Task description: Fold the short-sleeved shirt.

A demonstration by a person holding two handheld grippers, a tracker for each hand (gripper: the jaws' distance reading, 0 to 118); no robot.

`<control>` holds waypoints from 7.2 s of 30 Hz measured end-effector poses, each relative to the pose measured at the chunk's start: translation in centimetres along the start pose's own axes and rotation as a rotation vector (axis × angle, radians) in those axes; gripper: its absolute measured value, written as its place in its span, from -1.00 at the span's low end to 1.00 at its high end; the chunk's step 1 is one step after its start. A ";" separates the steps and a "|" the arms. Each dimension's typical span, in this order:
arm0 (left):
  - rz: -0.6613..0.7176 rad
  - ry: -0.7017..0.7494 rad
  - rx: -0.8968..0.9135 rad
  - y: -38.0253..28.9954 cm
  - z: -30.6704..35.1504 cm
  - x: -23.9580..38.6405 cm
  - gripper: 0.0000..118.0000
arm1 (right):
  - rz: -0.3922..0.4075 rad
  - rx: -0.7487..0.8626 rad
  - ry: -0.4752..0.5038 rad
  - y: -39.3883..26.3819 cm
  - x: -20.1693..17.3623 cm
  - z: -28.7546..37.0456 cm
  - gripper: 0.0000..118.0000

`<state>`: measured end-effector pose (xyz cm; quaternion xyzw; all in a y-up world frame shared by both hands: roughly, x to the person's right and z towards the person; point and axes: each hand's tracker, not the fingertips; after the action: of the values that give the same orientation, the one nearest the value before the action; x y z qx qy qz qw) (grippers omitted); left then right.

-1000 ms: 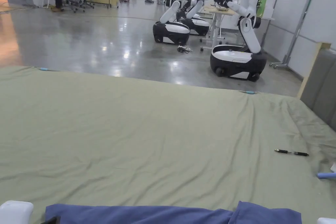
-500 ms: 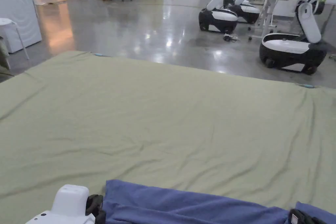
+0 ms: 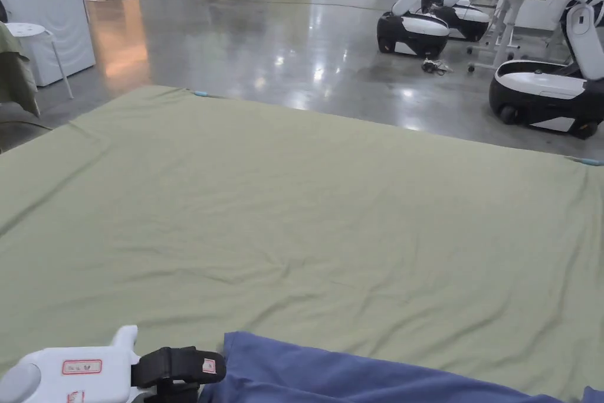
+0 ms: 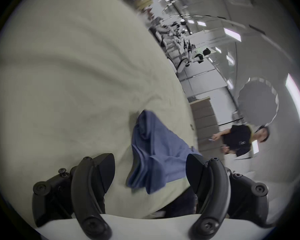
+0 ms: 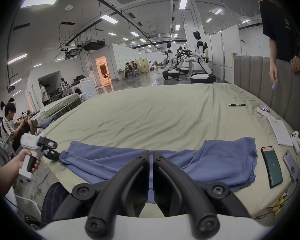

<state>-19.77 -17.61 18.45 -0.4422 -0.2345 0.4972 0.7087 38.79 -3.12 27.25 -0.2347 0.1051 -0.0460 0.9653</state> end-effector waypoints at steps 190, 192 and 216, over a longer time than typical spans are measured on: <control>-0.216 -0.001 0.053 -11.6 -20.5 11.8 0.29 | -0.410 -0.253 0.220 -5.5 7.8 -11.0 -0.94; -0.197 -0.094 -0.048 -11.9 -23.1 12.7 0.18 | -0.397 -0.254 0.222 -5.4 7.7 -11.0 -0.94; -0.484 0.975 0.251 11.3 10.8 3.1 -0.60 | -0.233 -0.275 0.274 -2.9 -0.5 -9.3 -0.94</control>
<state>-32.50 -9.25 13.75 -0.4667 0.0867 0.0822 0.8763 36.14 -9.75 20.59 -0.3662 0.2126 -0.1737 0.8891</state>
